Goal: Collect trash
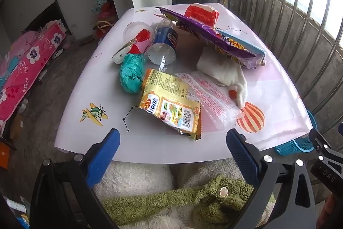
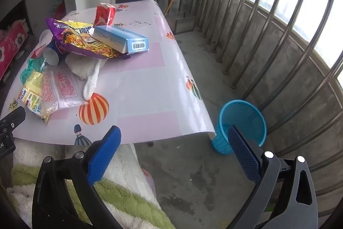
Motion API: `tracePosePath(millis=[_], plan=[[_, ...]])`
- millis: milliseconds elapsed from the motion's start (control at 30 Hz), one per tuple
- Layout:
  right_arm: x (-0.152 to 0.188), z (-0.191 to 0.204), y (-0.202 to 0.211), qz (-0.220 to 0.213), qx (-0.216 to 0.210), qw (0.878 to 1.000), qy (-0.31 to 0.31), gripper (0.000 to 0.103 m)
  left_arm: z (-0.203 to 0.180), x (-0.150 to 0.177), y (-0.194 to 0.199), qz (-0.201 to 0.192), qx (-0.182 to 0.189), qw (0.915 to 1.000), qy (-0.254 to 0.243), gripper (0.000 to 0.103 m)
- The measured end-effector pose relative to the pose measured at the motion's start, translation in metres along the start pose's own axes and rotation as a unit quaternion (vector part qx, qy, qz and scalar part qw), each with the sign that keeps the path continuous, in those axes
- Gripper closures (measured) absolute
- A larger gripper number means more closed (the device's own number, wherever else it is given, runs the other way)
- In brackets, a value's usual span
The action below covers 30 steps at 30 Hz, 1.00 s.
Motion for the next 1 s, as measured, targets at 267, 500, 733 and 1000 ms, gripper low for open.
tracePosePath(millis=[267, 500, 733, 1000], plan=[[-0.0003, 0.0005, -0.0003, -0.001, 0.001, 1.0, 0.0, 0.008, -0.0027, -0.0028, 0.003, 0.002, -0.001, 1.0, -0.002, 0.006], [-0.0006, 0.0007, -0.001, 0.0, 0.001, 1.0, 0.0, 0.008, -0.002, -0.0019, 0.0008, 0.004, -0.003, 1.0, -0.001, 0.006], [-0.0008, 0.0019, 0.0002, 0.0, 0.0, 1.0, 0.0, 0.008, 0.0026, 0.0018, -0.0029, 0.004, -0.002, 1.0, 0.0, 0.006], [-0.0012, 0.0034, 0.0014, 0.001, 0.0, 1.0, 0.0, 0.008, 0.0032, 0.0018, -0.0038, 0.005, -0.003, 1.0, -0.001, 0.006]])
Point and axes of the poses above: each gripper's, at about its wrist camera, not at the fingertips, and y roughly against the way its jaws point, z to its left, x to its underside, the point moved 5 cm from there along -y, roughly the way its jaws point, and after that the axes turned 7 degrees about x, right-handed, at the moved point
